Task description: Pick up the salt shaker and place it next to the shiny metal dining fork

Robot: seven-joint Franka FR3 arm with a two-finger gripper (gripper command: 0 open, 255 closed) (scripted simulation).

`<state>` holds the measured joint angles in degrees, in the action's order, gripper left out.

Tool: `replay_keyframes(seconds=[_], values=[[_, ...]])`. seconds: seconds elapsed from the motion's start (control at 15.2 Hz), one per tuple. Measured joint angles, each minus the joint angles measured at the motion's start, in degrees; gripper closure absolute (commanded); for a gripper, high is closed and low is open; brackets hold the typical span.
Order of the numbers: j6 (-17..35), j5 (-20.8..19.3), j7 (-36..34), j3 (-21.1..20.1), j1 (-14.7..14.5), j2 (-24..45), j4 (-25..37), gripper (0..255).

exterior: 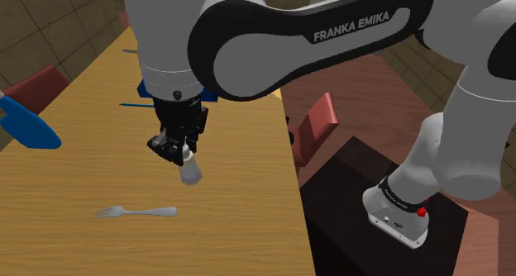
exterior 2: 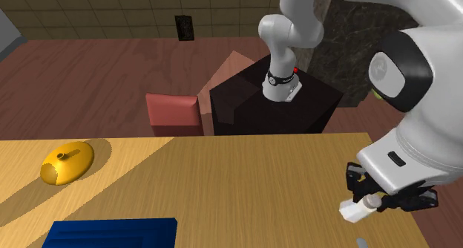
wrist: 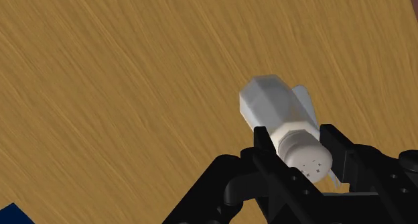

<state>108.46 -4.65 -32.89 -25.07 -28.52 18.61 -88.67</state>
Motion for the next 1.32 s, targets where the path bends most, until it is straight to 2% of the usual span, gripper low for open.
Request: replay_keyframes(seconds=[0.07, 0.53, 0.79, 0.92, 1.32], values=[[0.45, -0.33, -1.27, -0.29, -0.90, 0.42, -0.08, 255], [-3.37, -5.61, -9.63, -0.70, -10.17, 12.18, 14.98, 255], [-8.39, -8.70, -13.05, 0.09, -17.10, 21.70, 29.52, 255], [-7.56, -9.00, -13.46, 0.23, -17.57, 22.63, 29.58, 255], [-2.79, -9.17, -13.94, 0.31, -16.87, 22.51, 24.56, 255]])
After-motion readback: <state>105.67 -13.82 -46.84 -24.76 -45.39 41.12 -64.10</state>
